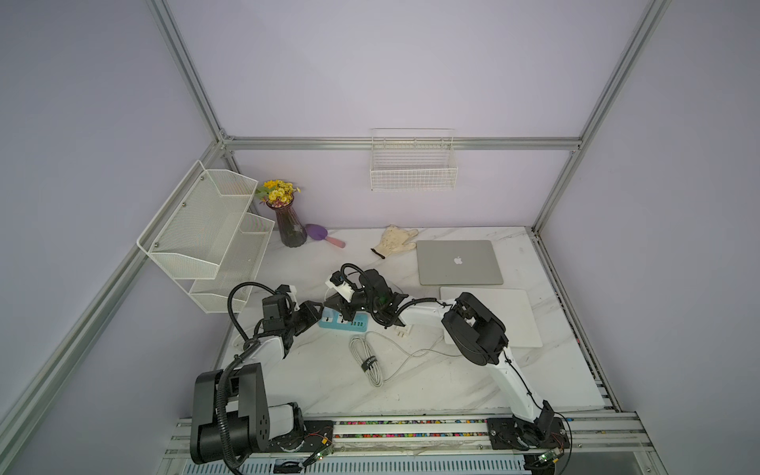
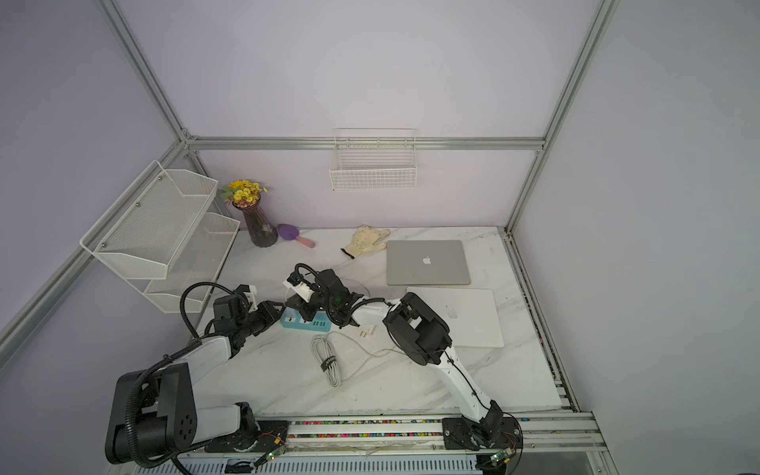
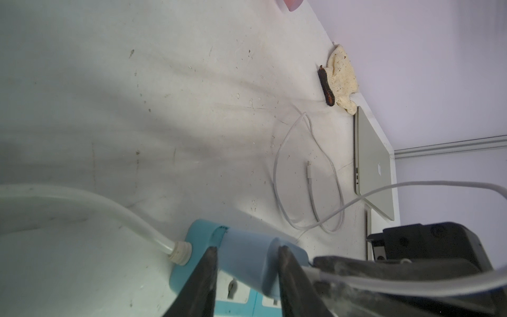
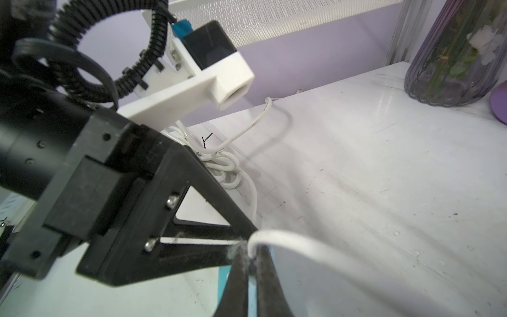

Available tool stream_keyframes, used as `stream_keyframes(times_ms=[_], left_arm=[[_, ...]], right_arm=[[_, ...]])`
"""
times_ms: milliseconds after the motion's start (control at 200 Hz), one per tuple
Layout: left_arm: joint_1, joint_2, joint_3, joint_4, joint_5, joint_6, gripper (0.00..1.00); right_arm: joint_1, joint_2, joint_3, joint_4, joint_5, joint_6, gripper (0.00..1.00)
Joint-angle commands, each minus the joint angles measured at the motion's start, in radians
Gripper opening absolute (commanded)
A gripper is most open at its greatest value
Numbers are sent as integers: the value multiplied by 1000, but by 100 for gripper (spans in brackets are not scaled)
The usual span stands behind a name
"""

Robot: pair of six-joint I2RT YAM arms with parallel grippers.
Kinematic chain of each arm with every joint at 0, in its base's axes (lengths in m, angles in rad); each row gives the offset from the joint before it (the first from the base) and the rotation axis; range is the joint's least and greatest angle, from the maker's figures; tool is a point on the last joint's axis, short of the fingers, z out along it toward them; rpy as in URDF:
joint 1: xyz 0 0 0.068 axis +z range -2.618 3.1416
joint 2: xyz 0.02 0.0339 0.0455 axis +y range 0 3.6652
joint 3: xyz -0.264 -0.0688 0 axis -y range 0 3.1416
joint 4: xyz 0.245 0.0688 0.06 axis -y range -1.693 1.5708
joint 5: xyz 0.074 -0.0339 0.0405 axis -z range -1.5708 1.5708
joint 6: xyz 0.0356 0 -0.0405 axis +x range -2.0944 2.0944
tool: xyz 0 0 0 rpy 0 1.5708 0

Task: Unplug the laptop charger
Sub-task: Remove the charging cable from the plug, then place the charging cable at the center of the board.

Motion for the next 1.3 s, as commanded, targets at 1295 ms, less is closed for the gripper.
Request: stream_keyframes(times_ms=[1295], left_arm=[[-30, -96, 22, -213, -150, 65, 50]], right_arm=[[-337, 226, 541, -755, 43, 499, 2]])
